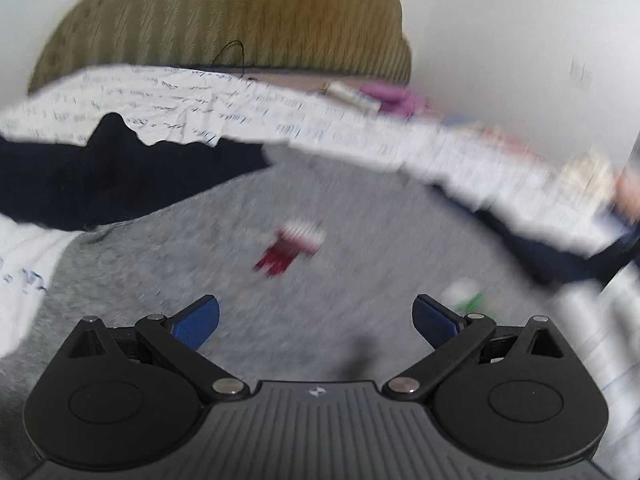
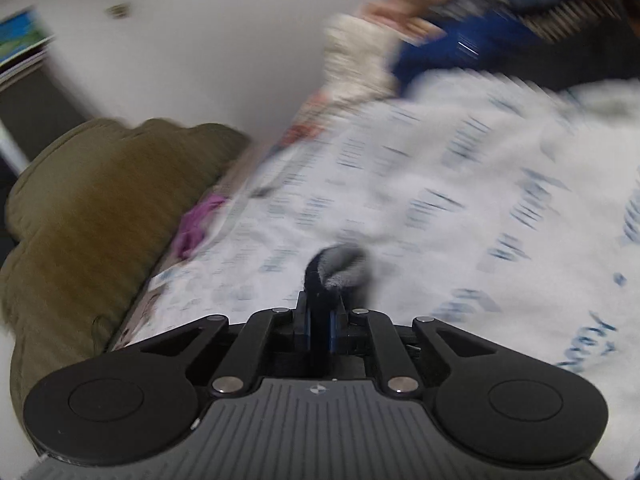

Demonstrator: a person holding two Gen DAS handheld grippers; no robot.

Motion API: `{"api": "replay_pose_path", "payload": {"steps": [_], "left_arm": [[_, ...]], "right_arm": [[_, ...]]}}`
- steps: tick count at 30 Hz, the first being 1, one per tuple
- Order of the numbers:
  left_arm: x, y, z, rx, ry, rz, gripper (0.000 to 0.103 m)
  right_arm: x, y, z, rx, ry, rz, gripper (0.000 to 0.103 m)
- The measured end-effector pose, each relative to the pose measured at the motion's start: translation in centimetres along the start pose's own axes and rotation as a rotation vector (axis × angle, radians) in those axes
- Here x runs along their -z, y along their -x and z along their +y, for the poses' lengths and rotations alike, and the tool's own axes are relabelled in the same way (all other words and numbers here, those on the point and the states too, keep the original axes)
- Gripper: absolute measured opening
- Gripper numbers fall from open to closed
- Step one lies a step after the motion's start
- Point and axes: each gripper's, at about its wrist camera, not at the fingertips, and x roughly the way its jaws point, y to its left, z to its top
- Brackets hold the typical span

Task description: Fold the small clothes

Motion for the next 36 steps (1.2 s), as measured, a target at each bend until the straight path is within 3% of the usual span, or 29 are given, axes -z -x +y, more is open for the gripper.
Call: {"api": "replay_pose_path", "payload": {"steps": [4, 8, 11, 15, 19, 25, 29, 31, 32, 33, 34, 36], "left_arm": [[-3.0, -0.1, 1.9, 0.250, 0.272, 0.009, 0.103], [-4.2, -3.1, 3.3, 0.431, 0.490, 0.082, 0.103], [-3.9, -5.2, 3.3, 0.464, 0.564, 0.137, 0.103], [-2.5, -8.3, 3.7, 0.497, 0.672, 0.260, 0.103], [-2.3, -8.5, 2.8, 0.487, 0.632, 0.255, 0.103], [-2.8, -8.9, 0.7, 0.413, 0.578, 0.246, 0.100], [-2.8, -9.4, 0.1, 0.295, 0.458, 0.256, 0.061], [-2.7, -9.4, -0.4, 0.259, 0.402, 0.243, 0.052], [-2.7, -9.3, -0.6, 0.242, 0.373, 0.240, 0.040], [-2.7, -9.1, -0.7, 0.224, 0.343, 0.243, 0.018], [-2.7, -9.4, -1.0, 0.202, 0.312, 0.258, 0.010], [-2.9, -9.7, -1.3, 0.186, 0.263, 0.278, 0.010]], "right_arm": [[2.9, 2.4, 9.5, -0.187, 0.259, 0.022, 0.013], [9.1, 2.8, 17.9, -0.403, 0.384, 0.153, 0.013], [15.4, 1.9, 21.9, -0.478, 0.465, 0.265, 0.013], [21.4, 1.2, 23.9, -0.470, 0.526, 0.424, 0.043], [20.7, 3.1, 22.3, -0.530, 0.422, 0.435, 0.046], [19.1, 5.9, 17.4, -0.476, 0.301, 0.435, 0.055], [20.0, 5.1, 14.8, -0.436, 0.226, 0.454, 0.061], [20.5, 4.7, 13.8, -0.421, 0.208, 0.461, 0.064], [20.9, 4.6, 13.6, -0.418, 0.215, 0.459, 0.062], [21.3, 4.6, 13.4, -0.414, 0.222, 0.449, 0.063], [21.5, 4.8, 13.1, -0.418, 0.218, 0.444, 0.063], [21.8, 4.8, 12.9, -0.431, 0.219, 0.437, 0.067]]}}
